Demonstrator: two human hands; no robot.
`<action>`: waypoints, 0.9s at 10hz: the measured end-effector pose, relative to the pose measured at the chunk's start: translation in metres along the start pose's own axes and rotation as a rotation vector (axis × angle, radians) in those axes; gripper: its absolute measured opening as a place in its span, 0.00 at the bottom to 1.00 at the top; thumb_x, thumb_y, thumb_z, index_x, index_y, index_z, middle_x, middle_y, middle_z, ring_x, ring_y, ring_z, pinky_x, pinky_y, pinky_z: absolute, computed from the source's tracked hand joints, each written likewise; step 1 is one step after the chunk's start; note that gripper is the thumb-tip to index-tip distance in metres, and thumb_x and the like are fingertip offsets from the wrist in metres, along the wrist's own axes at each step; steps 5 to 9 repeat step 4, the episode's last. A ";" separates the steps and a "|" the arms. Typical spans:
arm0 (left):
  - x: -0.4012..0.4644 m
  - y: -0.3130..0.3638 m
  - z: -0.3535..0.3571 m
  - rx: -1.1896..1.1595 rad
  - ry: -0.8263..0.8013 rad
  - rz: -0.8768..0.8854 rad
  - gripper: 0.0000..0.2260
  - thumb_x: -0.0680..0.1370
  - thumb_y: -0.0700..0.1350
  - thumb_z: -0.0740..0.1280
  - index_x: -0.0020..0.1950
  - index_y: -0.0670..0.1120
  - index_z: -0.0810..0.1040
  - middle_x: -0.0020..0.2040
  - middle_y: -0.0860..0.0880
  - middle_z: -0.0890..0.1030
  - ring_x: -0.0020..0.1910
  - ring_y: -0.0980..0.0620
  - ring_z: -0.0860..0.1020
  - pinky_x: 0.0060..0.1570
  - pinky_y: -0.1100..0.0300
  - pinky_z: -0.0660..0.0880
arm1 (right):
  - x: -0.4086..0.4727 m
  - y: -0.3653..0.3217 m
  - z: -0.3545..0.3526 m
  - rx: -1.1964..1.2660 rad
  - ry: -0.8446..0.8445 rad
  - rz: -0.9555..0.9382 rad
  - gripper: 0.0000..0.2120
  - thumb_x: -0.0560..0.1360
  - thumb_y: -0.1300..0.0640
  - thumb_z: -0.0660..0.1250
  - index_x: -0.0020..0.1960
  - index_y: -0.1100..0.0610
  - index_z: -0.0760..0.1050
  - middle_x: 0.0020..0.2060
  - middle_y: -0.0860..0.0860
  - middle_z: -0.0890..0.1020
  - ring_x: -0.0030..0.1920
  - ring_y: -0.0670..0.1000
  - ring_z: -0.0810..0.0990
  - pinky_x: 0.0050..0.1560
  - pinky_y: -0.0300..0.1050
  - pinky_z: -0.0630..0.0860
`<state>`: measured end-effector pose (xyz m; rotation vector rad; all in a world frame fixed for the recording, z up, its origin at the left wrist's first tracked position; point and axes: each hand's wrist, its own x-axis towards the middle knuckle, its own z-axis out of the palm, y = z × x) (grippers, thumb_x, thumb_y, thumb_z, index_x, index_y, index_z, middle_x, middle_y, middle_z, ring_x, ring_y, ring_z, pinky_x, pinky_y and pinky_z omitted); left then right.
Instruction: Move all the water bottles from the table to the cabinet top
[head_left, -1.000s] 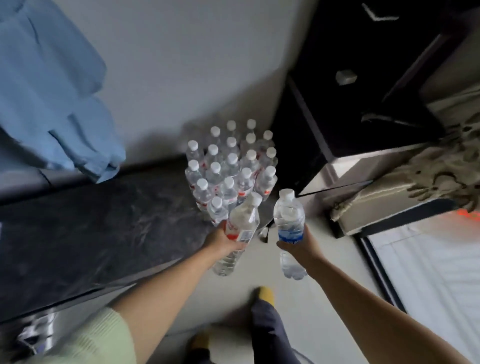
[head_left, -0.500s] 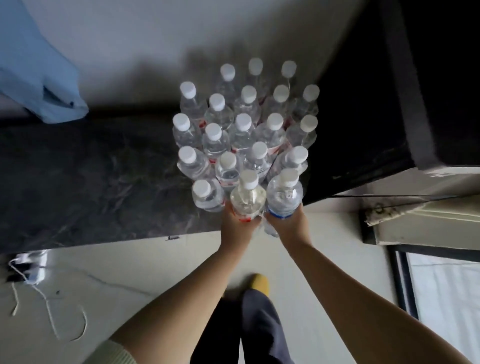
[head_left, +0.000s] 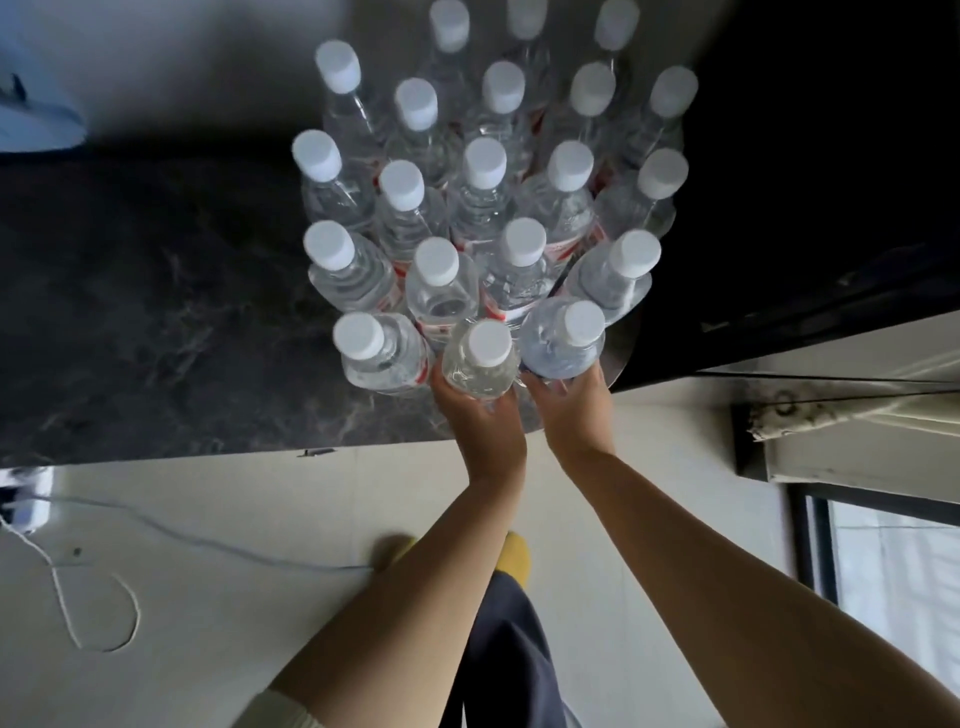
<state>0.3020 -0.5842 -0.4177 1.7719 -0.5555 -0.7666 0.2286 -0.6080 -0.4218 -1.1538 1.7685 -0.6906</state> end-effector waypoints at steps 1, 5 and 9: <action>0.000 -0.003 -0.002 0.015 -0.051 -0.012 0.34 0.72 0.30 0.71 0.73 0.37 0.58 0.67 0.48 0.66 0.68 0.52 0.67 0.69 0.64 0.64 | 0.002 0.000 0.002 -0.053 0.007 -0.051 0.32 0.72 0.57 0.73 0.71 0.60 0.64 0.67 0.55 0.73 0.68 0.55 0.71 0.68 0.55 0.69; -0.005 0.018 -0.024 0.087 -0.135 -0.140 0.34 0.67 0.34 0.77 0.69 0.34 0.66 0.65 0.42 0.75 0.65 0.46 0.74 0.67 0.59 0.68 | -0.033 -0.009 -0.017 -0.110 -0.085 -0.011 0.33 0.72 0.56 0.72 0.73 0.57 0.62 0.67 0.54 0.72 0.68 0.53 0.69 0.68 0.52 0.69; -0.005 0.018 -0.024 0.087 -0.135 -0.140 0.34 0.67 0.34 0.77 0.69 0.34 0.66 0.65 0.42 0.75 0.65 0.46 0.74 0.67 0.59 0.68 | -0.033 -0.009 -0.017 -0.110 -0.085 -0.011 0.33 0.72 0.56 0.72 0.73 0.57 0.62 0.67 0.54 0.72 0.68 0.53 0.69 0.68 0.52 0.69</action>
